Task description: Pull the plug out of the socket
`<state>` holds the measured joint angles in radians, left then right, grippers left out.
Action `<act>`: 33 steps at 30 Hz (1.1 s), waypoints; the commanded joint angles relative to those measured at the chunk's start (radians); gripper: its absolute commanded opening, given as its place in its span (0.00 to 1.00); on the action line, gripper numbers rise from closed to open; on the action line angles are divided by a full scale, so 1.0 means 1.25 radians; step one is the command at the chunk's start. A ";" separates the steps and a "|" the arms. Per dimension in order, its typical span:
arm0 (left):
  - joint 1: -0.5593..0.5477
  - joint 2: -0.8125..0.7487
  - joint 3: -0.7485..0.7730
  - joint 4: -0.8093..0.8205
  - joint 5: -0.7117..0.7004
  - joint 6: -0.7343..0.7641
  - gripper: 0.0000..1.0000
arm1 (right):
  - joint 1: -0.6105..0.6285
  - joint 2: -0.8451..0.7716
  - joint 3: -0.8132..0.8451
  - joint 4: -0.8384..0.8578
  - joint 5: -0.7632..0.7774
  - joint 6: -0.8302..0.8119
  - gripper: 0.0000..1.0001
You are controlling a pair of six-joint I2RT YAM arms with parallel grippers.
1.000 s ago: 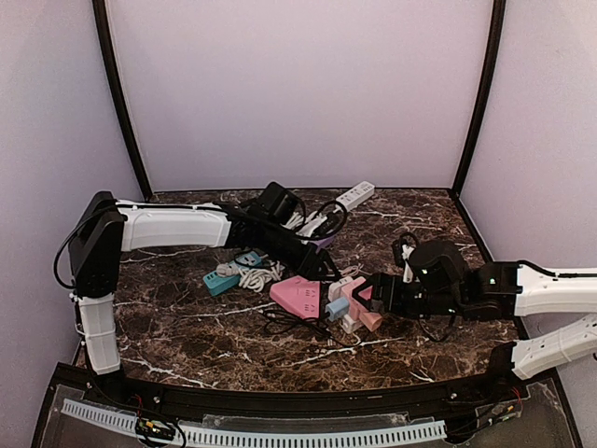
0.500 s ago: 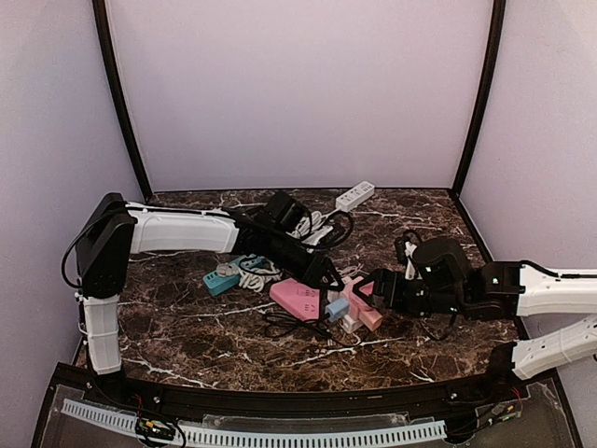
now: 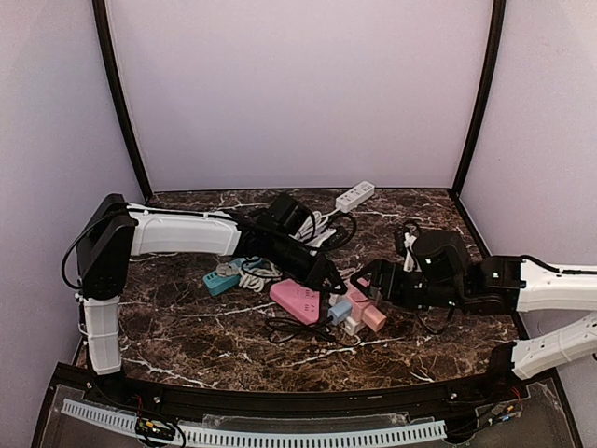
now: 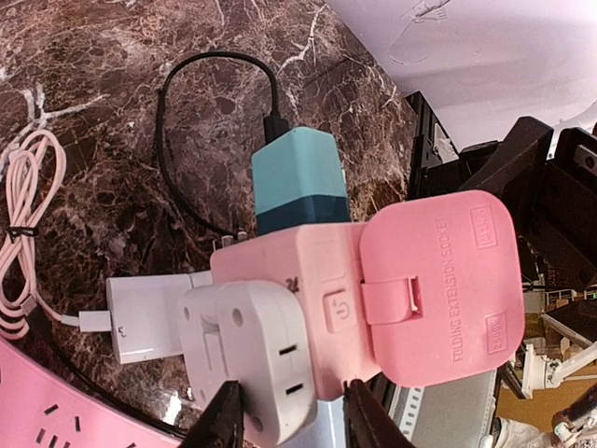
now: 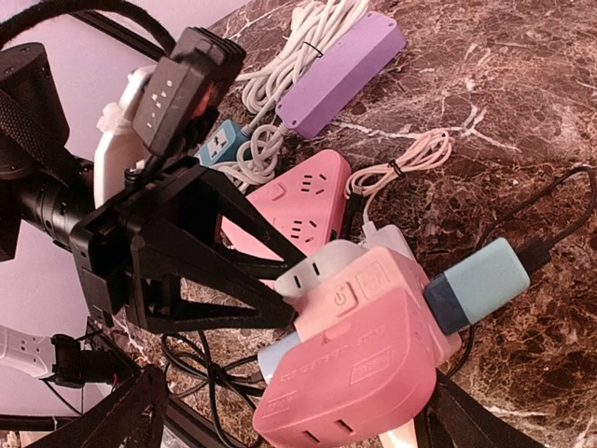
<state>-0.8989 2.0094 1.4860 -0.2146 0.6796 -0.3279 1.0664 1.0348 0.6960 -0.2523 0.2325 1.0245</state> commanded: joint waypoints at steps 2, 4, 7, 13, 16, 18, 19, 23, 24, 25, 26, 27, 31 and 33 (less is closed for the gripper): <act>-0.037 -0.008 -0.008 0.007 0.045 -0.022 0.35 | -0.005 0.023 0.051 0.018 0.029 -0.032 0.89; -0.044 -0.012 -0.014 0.006 0.043 -0.026 0.34 | -0.004 0.034 0.065 -0.009 0.040 -0.030 0.89; -0.048 -0.027 -0.023 0.003 0.016 -0.029 0.34 | -0.005 0.051 0.091 -0.083 0.063 -0.014 0.87; -0.047 -0.098 -0.028 -0.040 -0.117 0.028 0.40 | 0.000 0.064 0.130 -0.228 0.104 0.014 0.85; -0.046 -0.132 -0.037 -0.053 -0.168 0.041 0.41 | 0.007 0.070 0.145 -0.269 0.111 0.019 0.85; -0.045 -0.148 -0.044 -0.051 -0.198 0.049 0.42 | 0.016 0.076 0.154 -0.288 0.118 0.021 0.85; -0.044 -0.152 -0.046 -0.049 -0.201 0.049 0.43 | 0.016 0.077 0.157 -0.293 0.117 0.022 0.85; -0.039 -0.156 -0.047 -0.022 -0.147 0.036 0.47 | 0.017 0.063 0.153 -0.299 0.123 0.028 0.86; -0.039 -0.154 -0.050 -0.012 -0.113 0.021 0.50 | 0.013 0.057 0.150 -0.301 0.127 0.028 0.87; -0.039 -0.153 -0.052 0.014 -0.095 0.012 0.51 | 0.009 0.050 0.145 -0.301 0.127 0.027 0.87; -0.039 -0.149 -0.056 0.026 -0.060 -0.007 0.54 | 0.004 0.043 0.141 -0.301 0.125 0.025 0.87; -0.040 -0.146 -0.058 0.047 -0.045 -0.017 0.55 | -0.003 0.037 0.137 -0.300 0.121 0.021 0.88; -0.041 -0.116 -0.048 0.087 0.015 -0.067 0.61 | -0.036 0.007 0.118 -0.297 0.102 -0.001 0.89; -0.044 -0.101 -0.036 0.087 0.018 -0.079 0.63 | -0.048 -0.005 0.111 -0.293 0.102 -0.015 0.90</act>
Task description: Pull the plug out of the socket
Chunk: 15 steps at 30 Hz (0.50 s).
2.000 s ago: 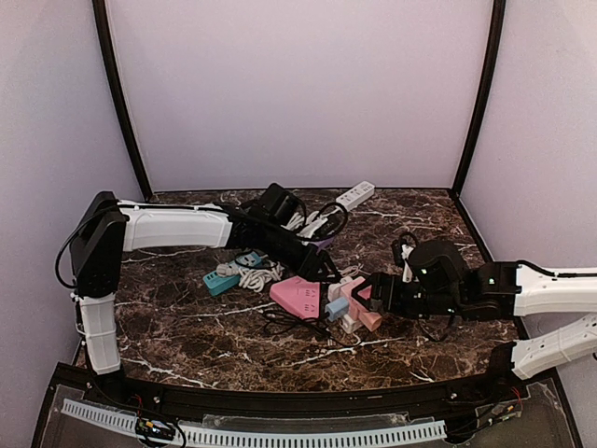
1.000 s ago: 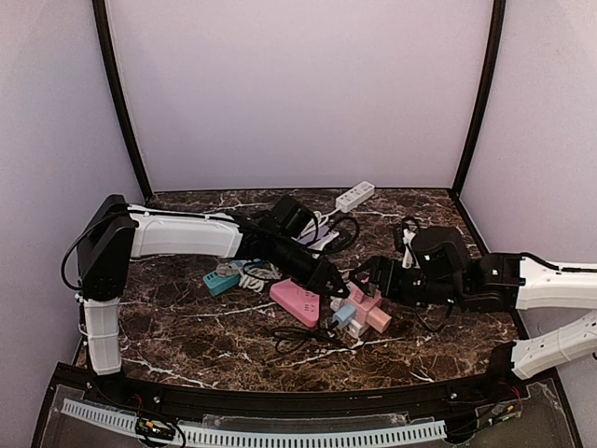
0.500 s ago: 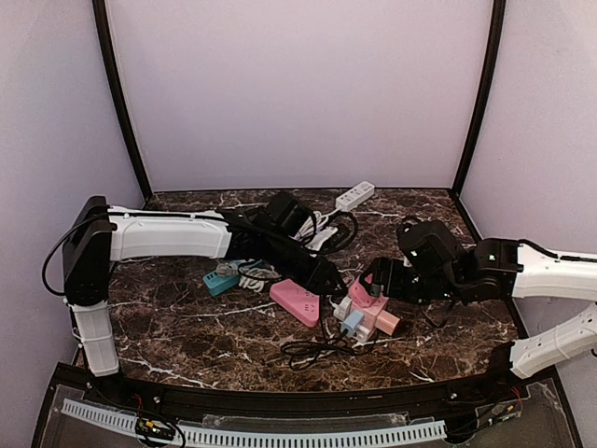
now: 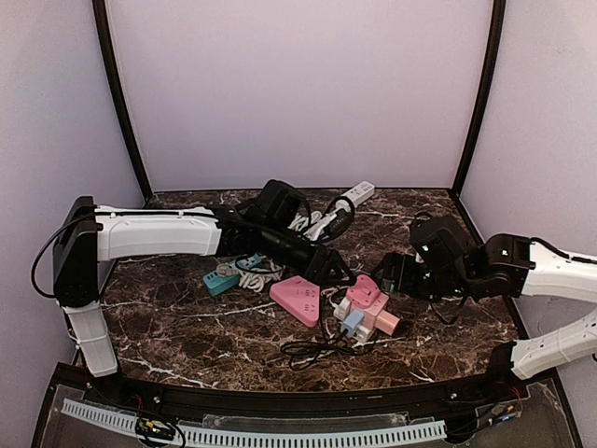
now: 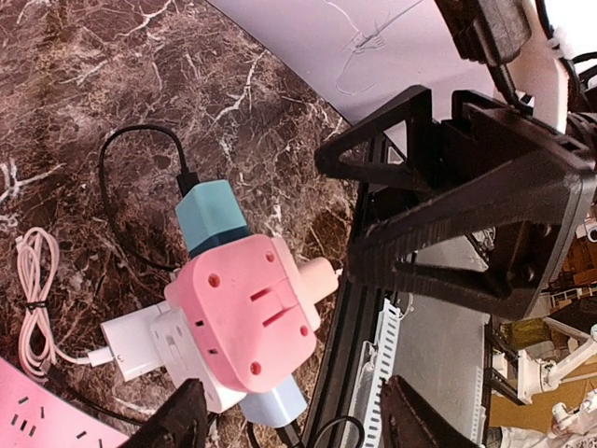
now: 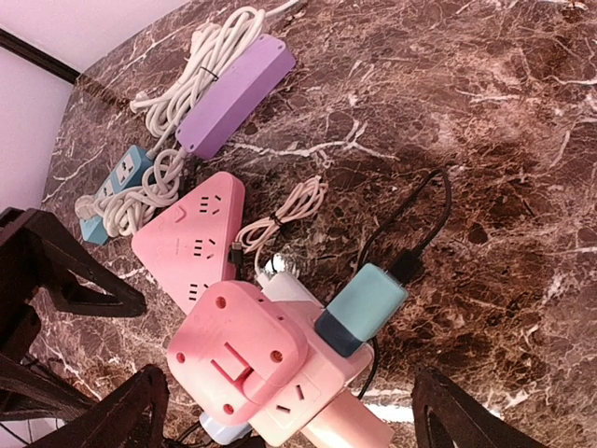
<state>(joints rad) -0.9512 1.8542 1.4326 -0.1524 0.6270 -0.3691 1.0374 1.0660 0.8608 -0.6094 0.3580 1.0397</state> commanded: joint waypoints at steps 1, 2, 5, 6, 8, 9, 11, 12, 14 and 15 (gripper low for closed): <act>-0.003 0.034 0.011 0.037 0.059 -0.051 0.65 | -0.033 -0.035 -0.025 -0.004 -0.002 -0.034 0.90; -0.003 0.044 0.019 0.033 0.058 -0.054 0.65 | -0.040 -0.037 -0.028 0.001 -0.008 -0.041 0.90; -0.005 0.065 0.030 0.022 0.041 -0.067 0.67 | -0.051 -0.039 -0.038 0.025 -0.023 -0.059 0.90; -0.004 0.073 0.032 0.016 0.035 -0.069 0.67 | -0.052 -0.039 -0.041 0.032 -0.027 -0.064 0.90; -0.004 0.084 0.035 0.008 0.010 -0.073 0.67 | -0.052 -0.041 -0.049 0.049 -0.033 -0.074 0.90; -0.004 0.088 0.036 0.006 0.007 -0.074 0.68 | -0.052 -0.042 -0.053 0.054 -0.037 -0.076 0.89; -0.005 0.101 0.045 0.008 0.005 -0.080 0.68 | -0.054 -0.045 -0.062 0.066 -0.046 -0.076 0.89; -0.007 0.105 0.050 0.010 0.007 -0.084 0.68 | -0.054 -0.048 -0.068 0.075 -0.053 -0.074 0.88; -0.009 0.109 0.054 0.021 0.009 -0.088 0.68 | -0.054 -0.054 -0.085 0.094 -0.063 -0.067 0.87; -0.010 0.108 0.057 0.026 0.010 -0.089 0.68 | -0.053 -0.059 -0.094 0.108 -0.070 -0.064 0.87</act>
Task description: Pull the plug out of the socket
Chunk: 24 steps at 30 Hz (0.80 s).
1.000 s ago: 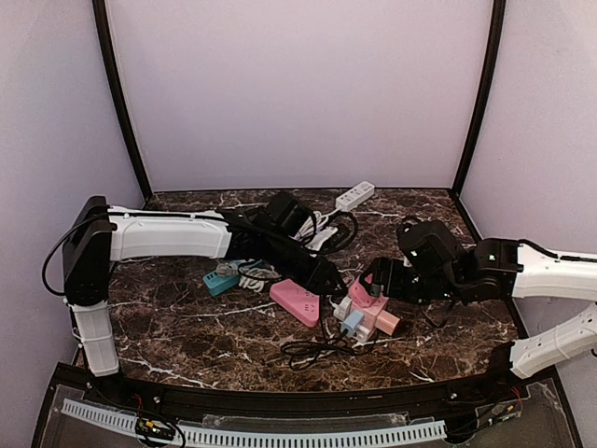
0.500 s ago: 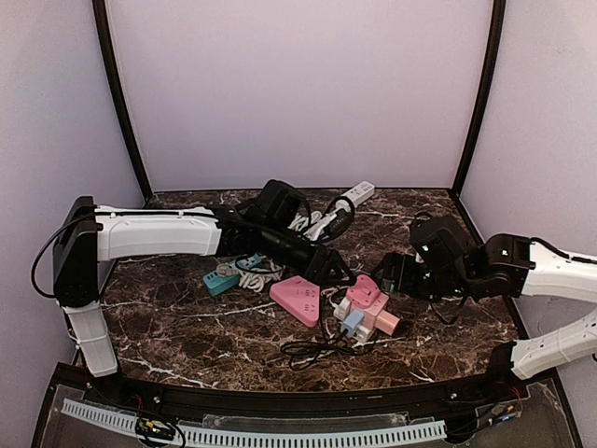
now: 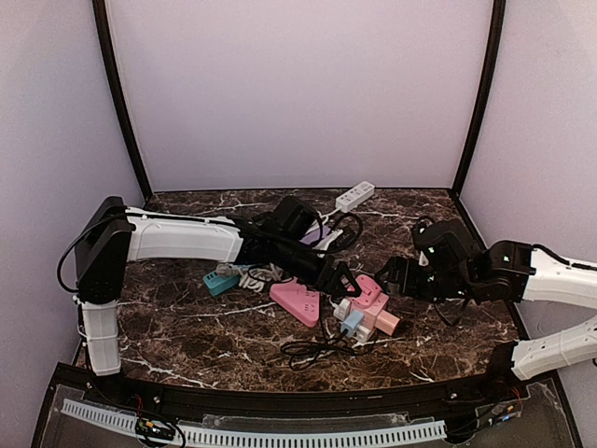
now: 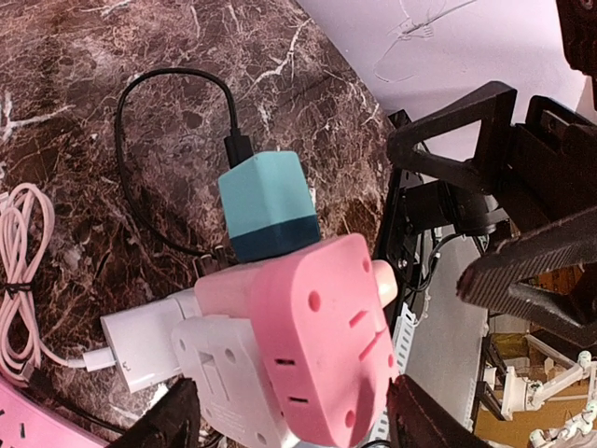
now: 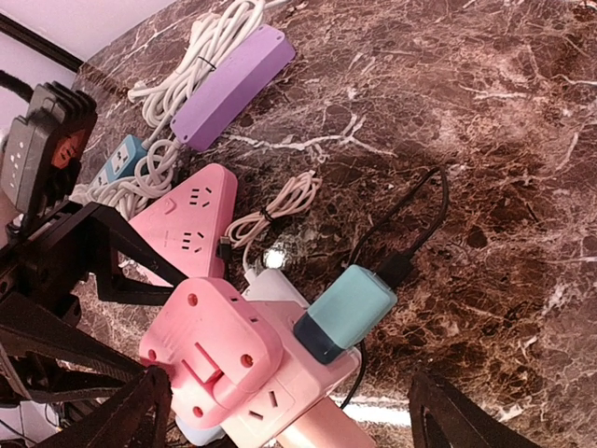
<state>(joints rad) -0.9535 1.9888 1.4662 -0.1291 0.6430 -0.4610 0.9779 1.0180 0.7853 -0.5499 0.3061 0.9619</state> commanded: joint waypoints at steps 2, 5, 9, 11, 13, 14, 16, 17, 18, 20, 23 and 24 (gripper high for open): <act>-0.008 0.000 0.035 0.010 -0.004 -0.014 0.68 | -0.006 -0.025 -0.050 0.083 -0.040 0.006 0.87; -0.010 0.000 0.043 0.012 -0.004 -0.013 0.68 | -0.006 -0.021 -0.061 0.096 -0.042 0.012 0.86; -0.019 0.000 0.056 0.013 0.008 -0.008 0.68 | -0.006 -0.017 -0.064 0.096 -0.038 0.012 0.86; -0.025 0.000 0.062 0.013 0.018 -0.003 0.67 | -0.006 -0.021 -0.065 0.094 -0.034 0.013 0.86; -0.030 -0.003 0.066 0.014 0.027 0.001 0.67 | -0.006 -0.026 -0.066 0.095 -0.032 0.017 0.86; -0.034 -0.005 0.068 0.013 0.033 0.002 0.66 | -0.006 -0.028 -0.066 0.095 -0.031 0.019 0.86; -0.039 -0.012 0.069 0.014 0.040 0.007 0.66 | -0.006 -0.035 -0.067 0.094 -0.030 0.025 0.86; -0.041 -0.015 0.069 0.014 0.042 0.009 0.66 | -0.006 -0.038 -0.068 0.094 -0.029 0.029 0.86; -0.046 -0.020 0.068 0.014 0.044 0.012 0.66 | -0.006 -0.042 -0.068 0.094 -0.029 0.033 0.87; -0.053 -0.030 0.067 0.015 0.047 0.018 0.66 | -0.006 -0.047 -0.066 0.095 -0.029 0.037 0.87; -0.061 -0.042 0.065 0.015 0.046 0.018 0.66 | -0.006 -0.056 -0.064 0.094 -0.030 0.048 0.87; -0.062 -0.046 0.065 0.015 0.046 0.018 0.66 | -0.006 -0.058 -0.064 0.094 -0.031 0.051 0.87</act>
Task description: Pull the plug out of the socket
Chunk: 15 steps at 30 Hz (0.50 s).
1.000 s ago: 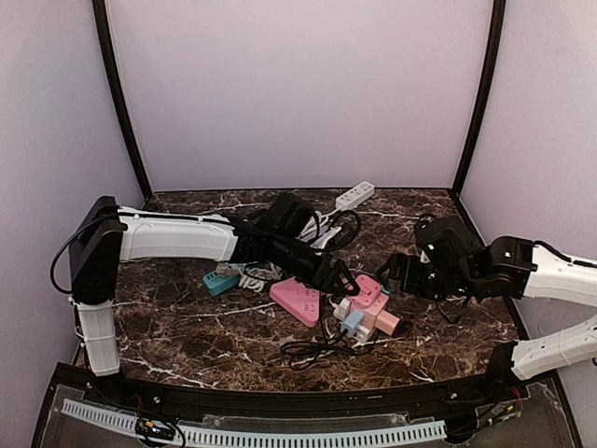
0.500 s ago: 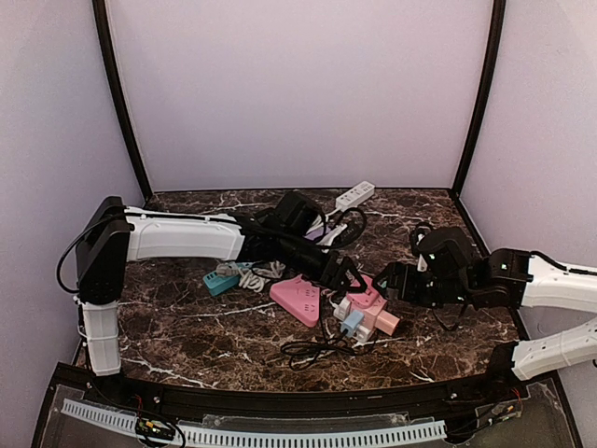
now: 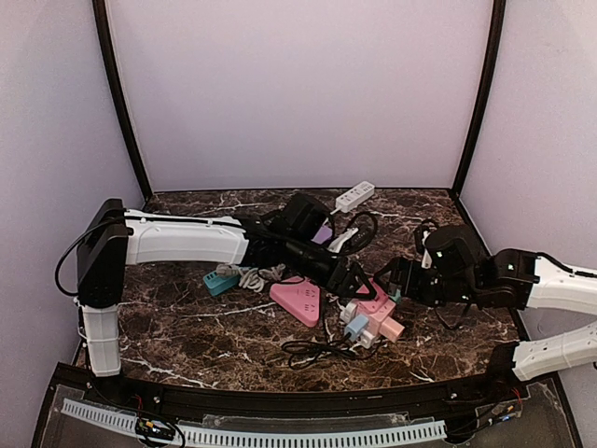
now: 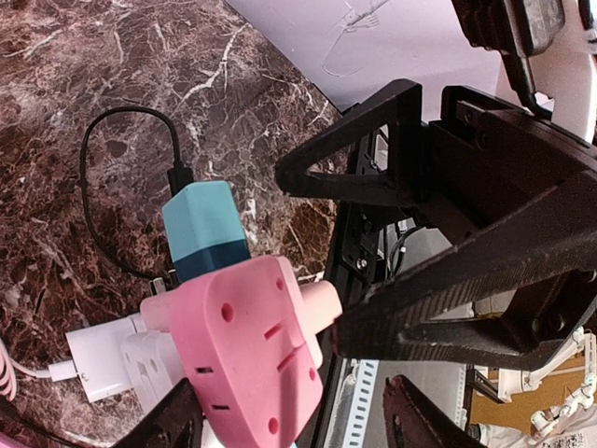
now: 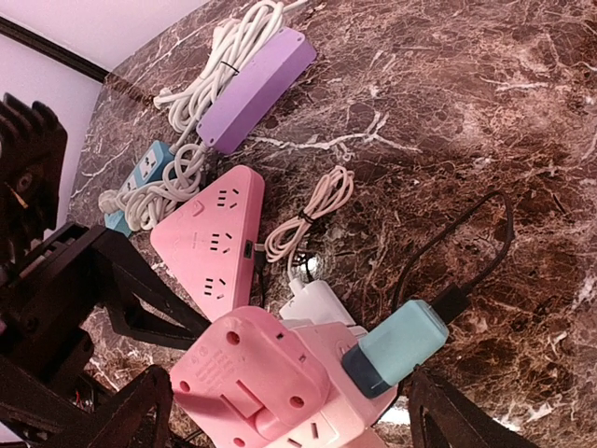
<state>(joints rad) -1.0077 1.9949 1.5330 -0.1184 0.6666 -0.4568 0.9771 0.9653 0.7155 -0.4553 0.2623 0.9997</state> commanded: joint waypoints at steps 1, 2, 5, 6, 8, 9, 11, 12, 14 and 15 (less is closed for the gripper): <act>-0.021 -0.053 0.012 0.008 0.028 0.015 0.66 | -0.005 -0.017 -0.006 0.018 0.003 0.022 0.87; -0.022 -0.057 0.012 0.008 0.029 0.014 0.66 | -0.006 -0.018 -0.004 0.019 -0.001 0.023 0.87; -0.030 -0.063 0.012 0.018 0.034 0.011 0.66 | -0.005 -0.018 0.004 0.018 -0.015 0.028 0.86; -0.033 -0.064 0.013 0.021 0.039 0.008 0.66 | -0.005 -0.019 0.006 0.018 -0.019 0.031 0.86; -0.040 -0.067 0.015 0.030 0.045 0.004 0.66 | -0.005 -0.023 0.009 0.019 -0.027 0.036 0.86; -0.044 -0.069 0.016 0.033 0.045 0.002 0.66 | -0.005 -0.024 0.009 0.017 -0.030 0.038 0.86; -0.048 -0.072 0.018 0.035 0.044 0.001 0.66 | -0.005 -0.027 0.011 0.015 -0.034 0.042 0.85; -0.049 -0.074 0.018 0.035 0.044 0.001 0.66 | -0.005 -0.028 0.011 0.014 -0.038 0.045 0.86; -0.050 -0.074 0.016 0.034 0.043 0.000 0.66 | -0.005 -0.030 0.013 0.010 -0.046 0.051 0.85; -0.051 -0.073 0.014 0.034 0.042 -0.001 0.66 | -0.005 -0.032 0.015 0.009 -0.052 0.053 0.85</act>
<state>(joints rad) -1.0630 1.9602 1.5337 -0.0914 0.7002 -0.4564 0.9771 0.9424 0.7158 -0.4557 0.2253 1.0405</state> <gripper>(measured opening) 0.657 0.852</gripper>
